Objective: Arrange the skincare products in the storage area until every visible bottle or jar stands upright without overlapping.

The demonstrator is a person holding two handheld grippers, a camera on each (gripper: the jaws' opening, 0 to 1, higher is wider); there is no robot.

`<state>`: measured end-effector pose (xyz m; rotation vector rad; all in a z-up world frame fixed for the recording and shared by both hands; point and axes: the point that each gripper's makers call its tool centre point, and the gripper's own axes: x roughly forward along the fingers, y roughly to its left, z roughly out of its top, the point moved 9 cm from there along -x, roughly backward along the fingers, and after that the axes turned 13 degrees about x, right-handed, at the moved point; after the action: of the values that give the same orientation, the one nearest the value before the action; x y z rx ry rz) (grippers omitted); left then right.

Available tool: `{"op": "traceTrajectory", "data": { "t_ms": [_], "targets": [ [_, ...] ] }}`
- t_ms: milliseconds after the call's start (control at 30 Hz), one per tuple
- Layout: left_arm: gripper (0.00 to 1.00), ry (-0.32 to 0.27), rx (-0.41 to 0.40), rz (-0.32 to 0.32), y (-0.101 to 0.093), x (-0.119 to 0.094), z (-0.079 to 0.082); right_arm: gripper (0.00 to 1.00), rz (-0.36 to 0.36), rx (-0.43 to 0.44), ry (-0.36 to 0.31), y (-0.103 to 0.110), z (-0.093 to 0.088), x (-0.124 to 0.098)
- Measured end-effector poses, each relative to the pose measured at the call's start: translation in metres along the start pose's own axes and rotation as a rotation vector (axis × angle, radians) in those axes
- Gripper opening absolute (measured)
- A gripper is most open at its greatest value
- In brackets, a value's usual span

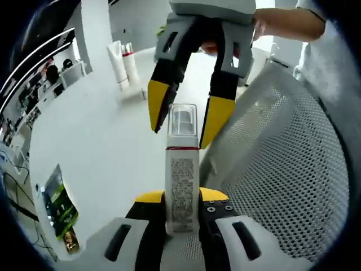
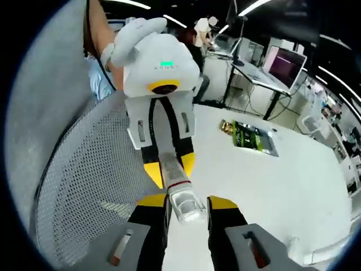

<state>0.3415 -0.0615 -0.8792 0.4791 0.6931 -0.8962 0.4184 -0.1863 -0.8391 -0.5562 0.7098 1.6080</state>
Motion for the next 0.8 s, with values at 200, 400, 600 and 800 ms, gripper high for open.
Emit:
{"op": "traceTrajectory", "data": {
  "t_ms": [200,400,600,800],
  "targets": [
    [0.17,-0.064,-0.134,-0.030,0.005,-0.004,0.004,0.38,-0.019,0.286,-0.203,-0.017,-0.011,-0.011],
    [0.17,-0.104,-0.189,-0.070,0.005,-0.004,0.008,0.50,0.207,0.749,-0.555,-0.014,-0.011,-0.016],
    [0.18,-0.192,-0.298,-0.077,0.012,-0.011,0.014,0.41,0.232,0.801,-0.427,0.005,-0.024,0.012],
    [0.18,-0.247,-0.361,-0.101,0.014,-0.013,0.018,0.23,0.285,0.934,-0.543,0.008,-0.012,0.019]
  ]
}}
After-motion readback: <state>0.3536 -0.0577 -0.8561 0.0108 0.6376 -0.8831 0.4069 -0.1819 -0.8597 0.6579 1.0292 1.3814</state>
